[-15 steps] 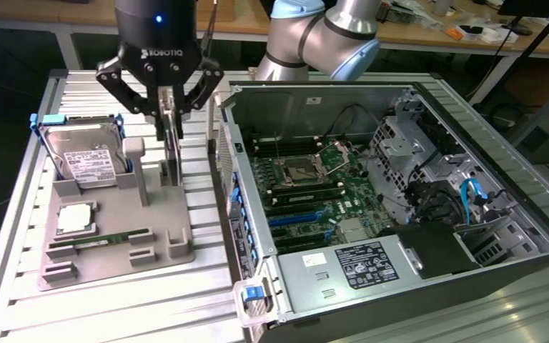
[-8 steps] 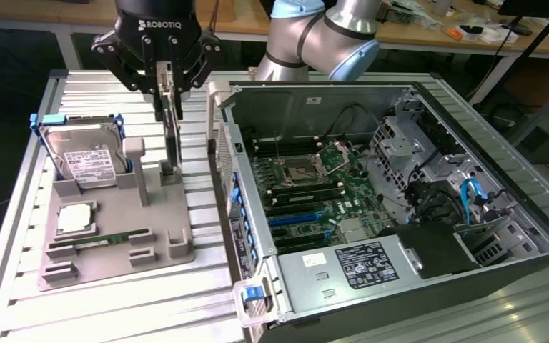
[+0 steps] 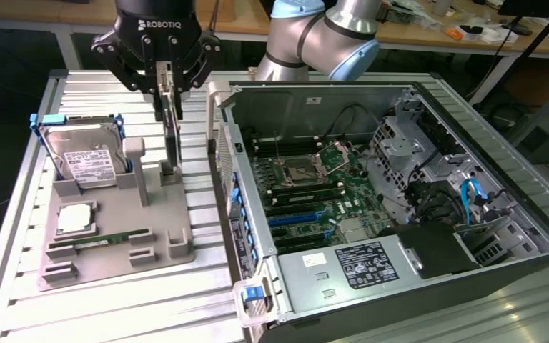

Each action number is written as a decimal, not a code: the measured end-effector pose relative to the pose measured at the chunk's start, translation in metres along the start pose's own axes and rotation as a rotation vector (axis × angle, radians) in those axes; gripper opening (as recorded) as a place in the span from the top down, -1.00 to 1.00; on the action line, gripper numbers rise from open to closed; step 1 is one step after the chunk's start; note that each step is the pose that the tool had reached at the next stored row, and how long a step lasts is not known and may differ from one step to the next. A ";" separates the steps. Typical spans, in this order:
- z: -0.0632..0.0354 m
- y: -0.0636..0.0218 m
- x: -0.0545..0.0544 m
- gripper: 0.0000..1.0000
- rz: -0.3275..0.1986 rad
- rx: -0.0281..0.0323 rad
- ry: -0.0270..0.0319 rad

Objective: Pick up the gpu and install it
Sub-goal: 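Pick up the gpu and move the gpu toward the slot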

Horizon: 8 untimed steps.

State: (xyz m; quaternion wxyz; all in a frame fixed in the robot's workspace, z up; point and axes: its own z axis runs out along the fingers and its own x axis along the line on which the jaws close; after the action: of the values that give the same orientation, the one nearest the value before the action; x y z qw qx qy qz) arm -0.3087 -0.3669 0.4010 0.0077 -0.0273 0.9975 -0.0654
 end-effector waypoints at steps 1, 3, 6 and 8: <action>0.0000 0.0000 0.000 0.46 0.000 0.0000 0.0000; 0.0001 -0.0007 0.000 0.46 0.000 -0.0195 -0.0010; 0.0003 -0.0024 0.000 0.46 0.001 -0.0730 -0.0040; 0.0004 -0.0034 0.000 0.46 0.002 -0.1041 -0.0056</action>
State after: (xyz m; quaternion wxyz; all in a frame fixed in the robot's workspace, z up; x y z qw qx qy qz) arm -0.3089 -0.3704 0.4010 0.0091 -0.0268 0.9995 -0.0133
